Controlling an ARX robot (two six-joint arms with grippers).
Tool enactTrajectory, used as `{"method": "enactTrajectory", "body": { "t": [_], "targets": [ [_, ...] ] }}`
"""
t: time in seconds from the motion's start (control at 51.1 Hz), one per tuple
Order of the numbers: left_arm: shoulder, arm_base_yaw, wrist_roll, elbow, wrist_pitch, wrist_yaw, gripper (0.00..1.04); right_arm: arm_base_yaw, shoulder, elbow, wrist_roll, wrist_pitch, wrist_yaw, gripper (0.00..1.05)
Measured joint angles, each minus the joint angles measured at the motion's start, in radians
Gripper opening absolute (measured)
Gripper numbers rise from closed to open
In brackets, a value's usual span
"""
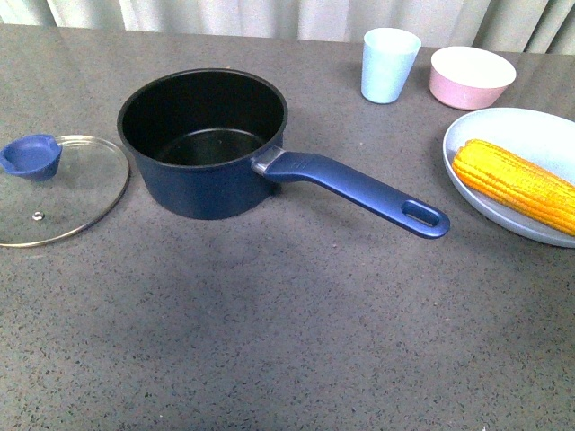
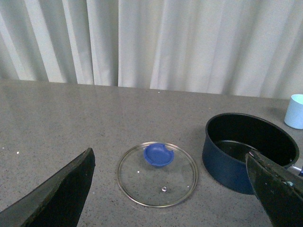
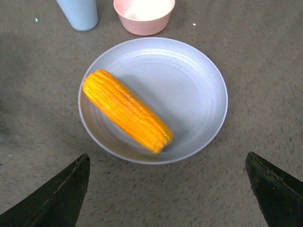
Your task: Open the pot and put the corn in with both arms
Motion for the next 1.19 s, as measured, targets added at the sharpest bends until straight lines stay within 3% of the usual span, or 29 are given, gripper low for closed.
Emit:
{"method": "enactTrajectory", "body": {
  "t": [0.293, 0.685, 1.135, 1.193],
  "targets": [
    [0.000, 0.000, 0.000, 0.000, 0.000, 0.000, 0.96, 0.049, 0.451, 0.286, -0.364, -0.051, -0.038, 0.96],
    [0.000, 0.000, 0.000, 0.000, 0.000, 0.000, 0.96, 0.117, 0.692, 0.490, -0.504, -0.157, -0.037, 0.96],
    [0.000, 0.000, 0.000, 0.000, 0.000, 0.000, 0.96, 0.140, 0.805, 0.557, -0.551, -0.167, 0.007, 0.96],
    [0.000, 0.000, 0.000, 0.000, 0.000, 0.000, 0.96, 0.141, 0.811, 0.560, -0.551, -0.167, 0.007, 0.87]
  ]
}}
